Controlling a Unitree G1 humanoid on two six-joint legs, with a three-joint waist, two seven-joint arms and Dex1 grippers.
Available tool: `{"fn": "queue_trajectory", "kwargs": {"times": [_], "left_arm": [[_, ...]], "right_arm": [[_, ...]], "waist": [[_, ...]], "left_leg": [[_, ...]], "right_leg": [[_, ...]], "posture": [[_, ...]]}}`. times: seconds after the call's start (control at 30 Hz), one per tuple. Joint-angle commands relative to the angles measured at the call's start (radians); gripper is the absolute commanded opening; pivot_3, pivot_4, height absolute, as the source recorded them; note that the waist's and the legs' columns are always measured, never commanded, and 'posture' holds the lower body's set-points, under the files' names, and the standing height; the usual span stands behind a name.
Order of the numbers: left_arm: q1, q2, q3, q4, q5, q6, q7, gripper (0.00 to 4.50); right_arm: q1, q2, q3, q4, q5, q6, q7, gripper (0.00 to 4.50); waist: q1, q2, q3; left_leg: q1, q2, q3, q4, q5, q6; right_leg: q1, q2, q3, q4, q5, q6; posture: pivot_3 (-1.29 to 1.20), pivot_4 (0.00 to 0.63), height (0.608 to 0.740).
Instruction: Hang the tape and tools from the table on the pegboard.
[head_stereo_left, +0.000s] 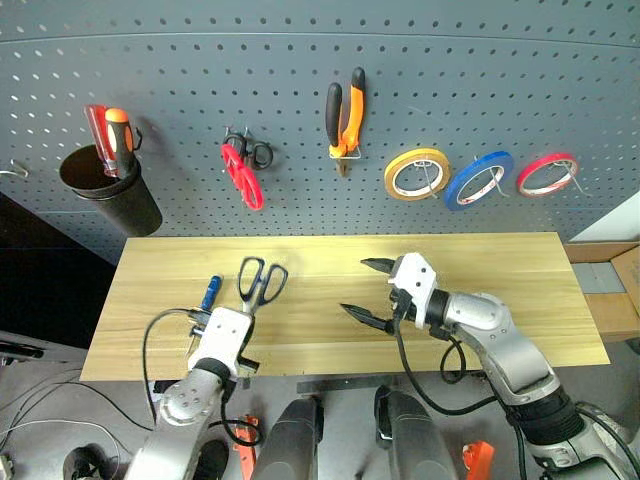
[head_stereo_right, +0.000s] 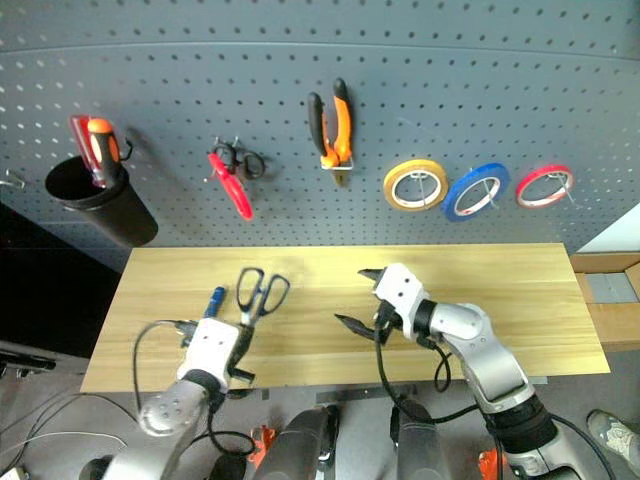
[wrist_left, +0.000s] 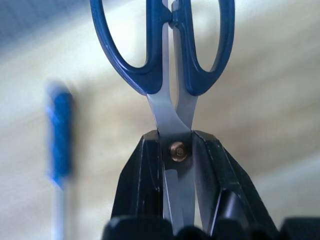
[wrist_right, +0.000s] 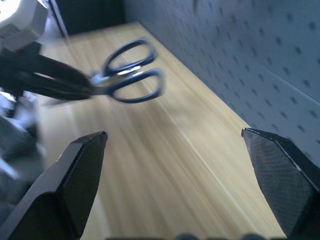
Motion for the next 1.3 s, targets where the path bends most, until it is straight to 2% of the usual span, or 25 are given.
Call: {"fn": "queue_trajectory", "kwargs": {"times": [0.03, 0.17, 0.3, 0.6, 0.87, 1.3], "left_arm": [[-0.002, -0.004, 0.009, -0.063, -0.018, -0.181, -0.045, 0.55], [-0.009, 0.002, 0.016, -0.074, 0.007, -0.271, -0.059, 0.55], [-0.055, -0.004, 0.037, -0.088, 0.009, -0.293, -0.050, 0.55], [-0.177, 0.041, 0.163, -0.177, -0.020, -0.164, -0.057, 0.55], [-0.159, 0.004, 0.170, -0.202, -0.029, -0.087, -0.037, 0.55], [-0.214, -0.012, 0.170, -0.126, -0.045, -0.079, -0.062, 0.55]], "right_arm": [[-0.089, 0.031, -0.080, -0.112, 0.147, 0.068, 0.005, 4.50], [-0.187, 0.040, -0.132, -0.144, 0.243, 0.140, -0.020, 4.50], [-0.208, 0.034, -0.131, -0.134, 0.252, 0.148, -0.025, 4.50], [-0.198, 0.015, -0.097, -0.105, 0.221, 0.116, -0.001, 4.50], [-0.201, 0.023, -0.087, -0.085, 0.204, 0.099, 0.007, 4.50], [-0.195, 0.011, -0.070, -0.096, 0.181, 0.097, -0.002, 4.50]], "waist": [[0.002, 0.000, 0.000], [0.001, 0.000, 0.000], [0.001, 0.000, 0.000], [0.000, 0.000, 0.000], [0.002, 0.000, 0.000], [0.003, 0.000, 0.000]], "left_leg": [[0.000, 0.000, 0.000, 0.000, 0.000, 0.000], [0.000, 0.000, -0.001, 0.000, -0.001, 0.002], [0.000, 0.000, 0.000, -0.001, 0.000, 0.000], [0.000, 0.000, -0.001, 0.000, 0.000, 0.000], [0.000, 0.000, 0.000, 0.000, 0.000, 0.000], [0.000, 0.000, -0.001, 0.000, 0.000, 0.000]], "right_leg": [[0.000, 0.000, 0.000, 0.000, 0.000, 0.000], [0.000, 0.000, -0.001, 0.000, 0.000, 0.000], [0.000, 0.000, -0.002, 0.000, 0.000, 0.000], [-0.001, 0.001, -0.002, 0.002, 0.000, 0.000], [-0.001, 0.001, -0.002, 0.001, 0.000, 0.000], [-0.001, 0.001, -0.002, 0.002, 0.000, 0.000]], "posture": [[0.03, 0.295, 0.740], [0.03, 0.292, 0.740], [0.03, 0.289, 0.740], [0.05, 0.289, 0.740], [0.06, 0.289, 0.740], [0.05, 0.291, 0.740]]}}
